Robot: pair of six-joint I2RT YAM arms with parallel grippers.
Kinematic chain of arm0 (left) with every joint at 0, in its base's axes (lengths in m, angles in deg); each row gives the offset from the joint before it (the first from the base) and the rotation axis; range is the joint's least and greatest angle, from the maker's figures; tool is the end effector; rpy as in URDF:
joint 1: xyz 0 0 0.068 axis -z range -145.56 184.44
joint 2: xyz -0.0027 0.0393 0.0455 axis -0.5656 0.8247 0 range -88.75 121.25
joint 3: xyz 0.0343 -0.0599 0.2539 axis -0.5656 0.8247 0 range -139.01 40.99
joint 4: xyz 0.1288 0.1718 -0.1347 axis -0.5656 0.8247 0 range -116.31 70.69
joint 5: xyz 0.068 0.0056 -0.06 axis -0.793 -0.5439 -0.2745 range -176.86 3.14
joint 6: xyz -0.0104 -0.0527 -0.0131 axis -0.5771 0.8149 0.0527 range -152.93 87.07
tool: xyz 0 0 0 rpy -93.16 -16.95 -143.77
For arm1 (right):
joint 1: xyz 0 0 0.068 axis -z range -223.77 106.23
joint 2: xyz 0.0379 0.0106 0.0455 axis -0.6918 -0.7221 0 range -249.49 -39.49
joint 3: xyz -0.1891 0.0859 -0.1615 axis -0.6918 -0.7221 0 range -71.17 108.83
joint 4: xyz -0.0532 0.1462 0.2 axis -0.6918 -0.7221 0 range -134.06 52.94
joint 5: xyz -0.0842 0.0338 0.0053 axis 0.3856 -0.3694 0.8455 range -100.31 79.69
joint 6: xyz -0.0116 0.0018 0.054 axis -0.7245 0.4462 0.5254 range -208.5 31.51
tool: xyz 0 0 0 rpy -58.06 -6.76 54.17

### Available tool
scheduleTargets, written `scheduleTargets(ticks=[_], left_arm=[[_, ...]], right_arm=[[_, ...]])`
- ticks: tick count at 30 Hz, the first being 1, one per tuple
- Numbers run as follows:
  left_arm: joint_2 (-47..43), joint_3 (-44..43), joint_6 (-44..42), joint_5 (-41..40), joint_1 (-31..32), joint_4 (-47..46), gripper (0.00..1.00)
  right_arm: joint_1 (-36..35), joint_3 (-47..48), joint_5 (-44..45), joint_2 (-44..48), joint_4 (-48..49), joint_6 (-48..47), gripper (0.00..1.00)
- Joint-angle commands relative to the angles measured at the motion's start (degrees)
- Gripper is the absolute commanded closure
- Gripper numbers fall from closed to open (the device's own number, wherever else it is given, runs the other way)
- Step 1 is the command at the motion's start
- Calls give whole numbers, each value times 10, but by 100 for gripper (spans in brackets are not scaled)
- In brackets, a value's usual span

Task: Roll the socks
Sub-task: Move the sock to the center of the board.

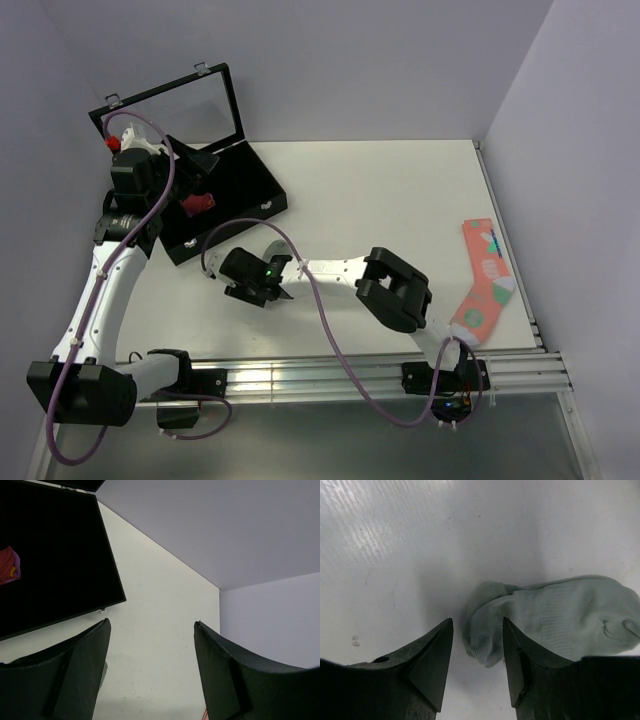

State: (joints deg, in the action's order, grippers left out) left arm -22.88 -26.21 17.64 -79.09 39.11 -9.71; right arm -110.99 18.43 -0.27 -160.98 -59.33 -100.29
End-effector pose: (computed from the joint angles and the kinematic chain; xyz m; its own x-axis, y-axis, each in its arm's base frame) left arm 0.2572 -0.0260 0.3814 -0.3293 -0.7410 -0.5852 -0.0690 0.6370 -0.7677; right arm 0.1803 0.4124 0.1661 -0.1298 -0.8288 -0.5443 -0.9142 0.3126 -0.2580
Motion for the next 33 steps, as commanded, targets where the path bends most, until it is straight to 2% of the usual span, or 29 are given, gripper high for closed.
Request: scheduleTargets(ticks=[1,6,8,10,16,22,26,28,30,31,33], left_arm=[[0,-6,-16,12,-4,-19,27],[4,7,-15,16,-5,-26,27],[4,18,-13,18,-4,-31,27],[1,34,-13,23,-4,-33,28],[-34,135,-5,32,-2,-69,28],[-103,239,-11,-17,60,-114,32],[-167,326,-5,-25,110,-182,42],[-205,375,-5,-29,123,-215,51],[-237,416,-4,-23,131,-234,54],[-246,430,-5,-18,135,-264,61],[-261,464,-6,-7,151,-293,65]], right_arm=[[-2,23,4,-12,-2,6,48],[-2,11,2,-21,2,4,48],[0,-4,-5,-18,5,1,52],[5,-19,-12,-5,6,-6,60],[56,-100,-135,63,-18,-30,62],[116,-150,-275,123,-92,-75,63],[137,-148,-359,125,-172,-108,64],[150,-127,-424,107,-231,-125,64],[169,-118,-468,93,-264,-144,65],[176,-108,-502,86,-279,-152,65],[190,-97,-531,72,-313,-176,65]])
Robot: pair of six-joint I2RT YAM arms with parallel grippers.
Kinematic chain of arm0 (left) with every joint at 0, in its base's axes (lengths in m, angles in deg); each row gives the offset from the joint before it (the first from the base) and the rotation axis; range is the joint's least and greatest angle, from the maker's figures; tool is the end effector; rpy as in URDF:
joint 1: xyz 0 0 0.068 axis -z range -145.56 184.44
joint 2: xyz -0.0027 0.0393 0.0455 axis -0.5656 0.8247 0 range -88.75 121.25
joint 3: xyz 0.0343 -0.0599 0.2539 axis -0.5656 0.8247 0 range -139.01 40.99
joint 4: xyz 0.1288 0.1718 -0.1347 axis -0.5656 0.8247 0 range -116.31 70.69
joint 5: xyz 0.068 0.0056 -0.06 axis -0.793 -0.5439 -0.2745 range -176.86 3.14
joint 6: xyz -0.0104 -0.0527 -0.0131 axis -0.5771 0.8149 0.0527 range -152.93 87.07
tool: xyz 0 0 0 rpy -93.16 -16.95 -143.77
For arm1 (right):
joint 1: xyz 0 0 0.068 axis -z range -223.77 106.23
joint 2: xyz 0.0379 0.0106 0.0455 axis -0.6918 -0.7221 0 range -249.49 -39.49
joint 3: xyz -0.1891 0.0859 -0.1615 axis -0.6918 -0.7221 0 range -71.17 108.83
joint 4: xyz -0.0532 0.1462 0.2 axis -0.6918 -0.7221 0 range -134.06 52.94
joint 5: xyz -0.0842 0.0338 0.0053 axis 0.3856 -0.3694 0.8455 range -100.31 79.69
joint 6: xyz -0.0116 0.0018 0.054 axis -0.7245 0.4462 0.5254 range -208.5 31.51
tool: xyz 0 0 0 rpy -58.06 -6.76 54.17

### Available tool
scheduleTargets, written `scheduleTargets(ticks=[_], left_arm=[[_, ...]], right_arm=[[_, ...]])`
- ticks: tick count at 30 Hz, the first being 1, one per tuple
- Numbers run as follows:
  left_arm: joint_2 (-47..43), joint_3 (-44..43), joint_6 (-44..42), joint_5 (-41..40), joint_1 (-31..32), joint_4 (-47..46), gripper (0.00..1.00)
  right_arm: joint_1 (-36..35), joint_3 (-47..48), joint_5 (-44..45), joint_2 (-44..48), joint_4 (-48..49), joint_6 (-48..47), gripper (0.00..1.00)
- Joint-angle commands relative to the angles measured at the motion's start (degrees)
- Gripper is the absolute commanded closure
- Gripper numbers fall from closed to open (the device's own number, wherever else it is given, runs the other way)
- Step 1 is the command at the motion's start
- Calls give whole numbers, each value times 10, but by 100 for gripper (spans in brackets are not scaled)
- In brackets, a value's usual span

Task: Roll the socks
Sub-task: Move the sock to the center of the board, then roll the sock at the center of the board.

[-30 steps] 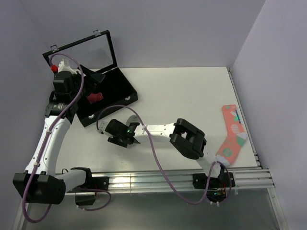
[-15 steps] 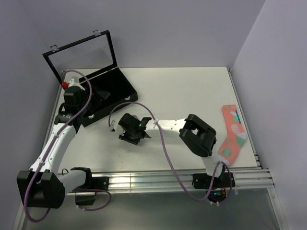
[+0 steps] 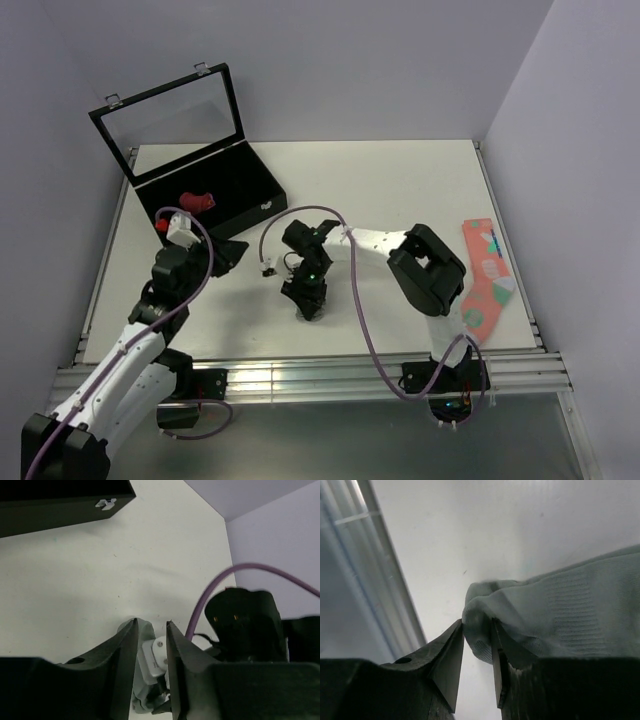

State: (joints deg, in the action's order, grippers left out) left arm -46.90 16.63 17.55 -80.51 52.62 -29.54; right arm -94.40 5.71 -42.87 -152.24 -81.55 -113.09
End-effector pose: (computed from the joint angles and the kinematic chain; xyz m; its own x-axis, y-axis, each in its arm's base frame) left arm 0.1719 -0.0607 0.2417 -0.4666 -0.6538 -0.5957 0.0815 0.6389 -0.7650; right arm 0.2144 0.2931 0.1536 -0.2736 -0.8865 -0.3731 -0.9047 0.1056 0.4127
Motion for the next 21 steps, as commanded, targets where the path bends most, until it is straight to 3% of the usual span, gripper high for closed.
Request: scheduleTargets(ticks=[1,5,9,15,21], left_arm=[[-24,46,-5,5,31,-118,67],[-2,82,-9,0,79,-189,70],[46,126,-34,-56,135,-265,68],[90,150,-36,-83,187,-318,60],[99,140,-60,-71,201,-329,61]], right_arm=[[43,47,-124,-33,-102,-52,65],[82,105,-169,-85,-178,-87,65],[96,132,-157,-117,-177,-79,65],[96,65,-105,-63,-84,-41,58],[94,44,-101,-9,-64,-38,55]])
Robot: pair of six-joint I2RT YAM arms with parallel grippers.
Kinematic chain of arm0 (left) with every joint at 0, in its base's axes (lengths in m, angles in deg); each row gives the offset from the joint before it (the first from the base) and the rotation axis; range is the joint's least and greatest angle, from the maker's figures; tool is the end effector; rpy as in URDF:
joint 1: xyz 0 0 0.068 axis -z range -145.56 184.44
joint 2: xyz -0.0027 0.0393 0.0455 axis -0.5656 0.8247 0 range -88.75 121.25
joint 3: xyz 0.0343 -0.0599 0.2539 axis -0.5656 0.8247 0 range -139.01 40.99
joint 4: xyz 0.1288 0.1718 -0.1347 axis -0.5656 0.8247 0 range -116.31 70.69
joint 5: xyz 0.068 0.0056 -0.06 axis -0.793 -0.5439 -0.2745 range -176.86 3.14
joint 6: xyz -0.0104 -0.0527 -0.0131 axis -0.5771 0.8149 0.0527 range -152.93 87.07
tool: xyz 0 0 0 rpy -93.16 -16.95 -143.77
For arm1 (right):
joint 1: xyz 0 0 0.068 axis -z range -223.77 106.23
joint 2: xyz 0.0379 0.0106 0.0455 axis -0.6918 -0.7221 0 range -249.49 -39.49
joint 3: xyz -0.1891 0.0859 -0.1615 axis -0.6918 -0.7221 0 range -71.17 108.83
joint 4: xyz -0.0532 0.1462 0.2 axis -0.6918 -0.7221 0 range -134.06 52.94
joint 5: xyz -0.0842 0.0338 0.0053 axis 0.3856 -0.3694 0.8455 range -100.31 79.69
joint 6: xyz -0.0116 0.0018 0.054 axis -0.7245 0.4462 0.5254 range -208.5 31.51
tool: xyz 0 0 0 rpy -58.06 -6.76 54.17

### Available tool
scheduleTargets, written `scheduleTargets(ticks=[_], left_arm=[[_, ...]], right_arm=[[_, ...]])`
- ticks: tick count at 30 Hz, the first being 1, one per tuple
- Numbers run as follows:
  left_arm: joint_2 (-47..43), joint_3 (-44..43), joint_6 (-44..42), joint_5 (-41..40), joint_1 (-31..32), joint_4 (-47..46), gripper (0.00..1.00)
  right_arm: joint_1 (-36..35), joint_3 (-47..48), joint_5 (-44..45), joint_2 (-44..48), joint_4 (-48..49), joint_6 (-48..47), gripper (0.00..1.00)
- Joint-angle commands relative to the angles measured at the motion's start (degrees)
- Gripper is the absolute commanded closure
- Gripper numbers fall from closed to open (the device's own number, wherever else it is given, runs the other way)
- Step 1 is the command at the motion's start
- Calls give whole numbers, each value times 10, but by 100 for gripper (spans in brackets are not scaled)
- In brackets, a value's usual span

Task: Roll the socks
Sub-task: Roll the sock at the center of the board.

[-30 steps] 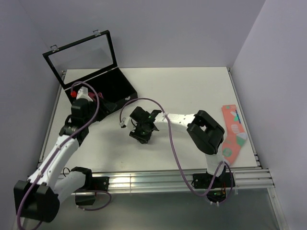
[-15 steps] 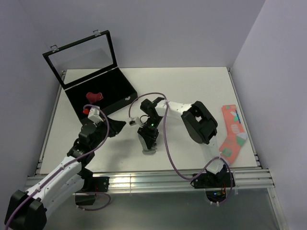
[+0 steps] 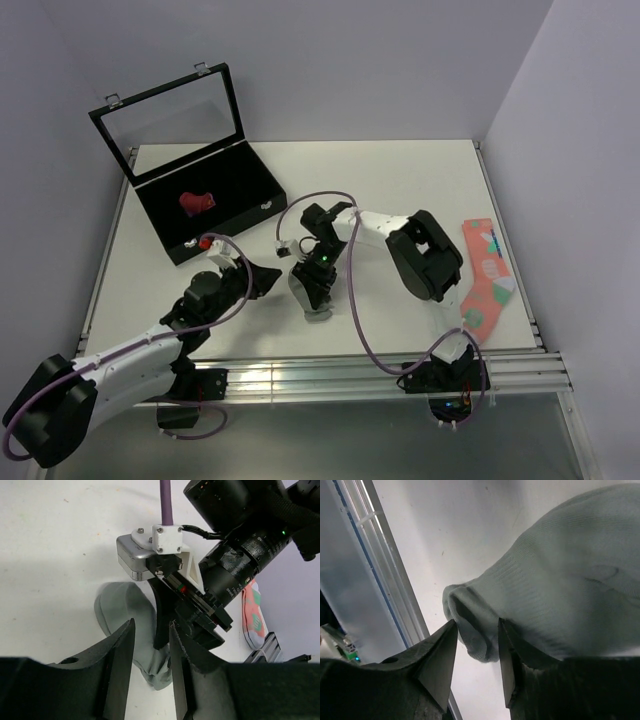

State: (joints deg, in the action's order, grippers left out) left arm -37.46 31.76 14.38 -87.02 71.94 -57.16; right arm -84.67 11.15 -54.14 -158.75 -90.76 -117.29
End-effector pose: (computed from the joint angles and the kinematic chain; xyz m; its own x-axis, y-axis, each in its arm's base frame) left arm 0.1480 -0.1133 0.1761 -0.5504 -0.5042 -0.6655 0.2978 0.6261 -0.7206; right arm 0.2611 0.2606 0.1399 -0.4376 -0.8388 -0.3238 -0.7729 0.1669 0.6122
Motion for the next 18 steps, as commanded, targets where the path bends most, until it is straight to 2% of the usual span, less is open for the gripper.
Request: scheduleTargets(ticks=[1,6,11,16,18], left_arm=[[8,-10,-32,-4,10,-66,61],[64,-18,-29,31,15,-101,61],[179,-86,-7,25,26,-68,65],[275,-97,37,84,26,-155,68],[318,-112,54,85,26,-153,72]], right_arm=[[-3,-15,16,65,38,5,53],[-3,-62,54,135,77,4,43],[-5,-122,117,183,133,4,42],[-5,-157,141,211,177,14,44],[-6,-170,143,222,187,14,44]])
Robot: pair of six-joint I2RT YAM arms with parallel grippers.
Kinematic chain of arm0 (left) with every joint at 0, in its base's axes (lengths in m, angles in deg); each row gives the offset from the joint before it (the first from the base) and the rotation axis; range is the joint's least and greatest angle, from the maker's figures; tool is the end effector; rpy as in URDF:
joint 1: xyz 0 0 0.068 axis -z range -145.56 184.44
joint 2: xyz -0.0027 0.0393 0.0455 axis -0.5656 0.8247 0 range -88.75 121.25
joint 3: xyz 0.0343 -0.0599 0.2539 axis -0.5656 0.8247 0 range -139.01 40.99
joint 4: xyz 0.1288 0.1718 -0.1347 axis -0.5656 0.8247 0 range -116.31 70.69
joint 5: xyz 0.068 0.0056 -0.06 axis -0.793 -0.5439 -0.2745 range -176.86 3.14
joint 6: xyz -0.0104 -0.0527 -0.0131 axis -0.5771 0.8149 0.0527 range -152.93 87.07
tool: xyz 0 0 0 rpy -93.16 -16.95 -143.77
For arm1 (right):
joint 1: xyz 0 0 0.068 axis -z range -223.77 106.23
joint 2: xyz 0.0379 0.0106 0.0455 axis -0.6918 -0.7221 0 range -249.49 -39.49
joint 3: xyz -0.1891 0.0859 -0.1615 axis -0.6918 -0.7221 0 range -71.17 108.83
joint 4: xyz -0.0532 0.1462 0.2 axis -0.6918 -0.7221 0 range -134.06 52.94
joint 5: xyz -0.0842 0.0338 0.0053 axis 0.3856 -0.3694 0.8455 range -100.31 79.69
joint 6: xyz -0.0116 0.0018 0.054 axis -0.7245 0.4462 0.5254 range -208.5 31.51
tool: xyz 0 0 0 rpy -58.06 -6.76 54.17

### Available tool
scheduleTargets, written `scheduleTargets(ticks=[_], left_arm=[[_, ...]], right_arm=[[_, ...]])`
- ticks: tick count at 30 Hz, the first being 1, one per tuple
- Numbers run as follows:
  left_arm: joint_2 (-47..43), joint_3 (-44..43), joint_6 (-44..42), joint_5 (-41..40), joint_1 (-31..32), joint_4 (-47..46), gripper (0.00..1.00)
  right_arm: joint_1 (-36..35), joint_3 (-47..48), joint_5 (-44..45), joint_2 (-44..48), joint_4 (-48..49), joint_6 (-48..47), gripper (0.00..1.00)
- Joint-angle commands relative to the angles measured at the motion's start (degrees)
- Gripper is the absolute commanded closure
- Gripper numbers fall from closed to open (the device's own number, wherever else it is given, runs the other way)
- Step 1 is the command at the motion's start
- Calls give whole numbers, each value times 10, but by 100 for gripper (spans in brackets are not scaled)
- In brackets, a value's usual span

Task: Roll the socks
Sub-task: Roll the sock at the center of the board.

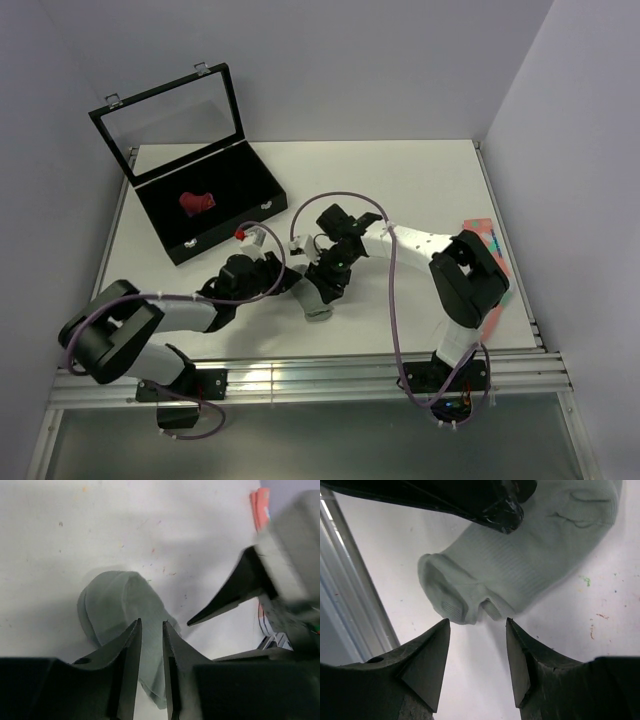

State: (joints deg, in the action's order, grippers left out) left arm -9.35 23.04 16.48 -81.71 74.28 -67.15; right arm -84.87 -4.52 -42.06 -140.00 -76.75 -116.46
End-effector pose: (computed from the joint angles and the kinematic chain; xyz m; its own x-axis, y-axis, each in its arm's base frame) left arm 0.1847 -0.1583 0.1449 -0.7093 -0.3932 -0.5850 0.2518 0.6338 -0.7313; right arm 0.2327 0.2292 0.1797 -0.3235 -0.8114 -0.4867 -0.9318 0.1838 0.3129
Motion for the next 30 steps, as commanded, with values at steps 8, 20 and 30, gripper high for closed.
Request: scheduleTargets(ticks=[8,20,30], left_arm=[[133,-78,65,39,-13,-7,76],[152,-139,33,87,-74,67,75],[175,-135,49,111,-74,41,76]], right_arm=[[-36,-49,56,58,103,-10,43],[-100,-90,107,66,186,-31,40],[-140,-116,185,59,257,-24,41]])
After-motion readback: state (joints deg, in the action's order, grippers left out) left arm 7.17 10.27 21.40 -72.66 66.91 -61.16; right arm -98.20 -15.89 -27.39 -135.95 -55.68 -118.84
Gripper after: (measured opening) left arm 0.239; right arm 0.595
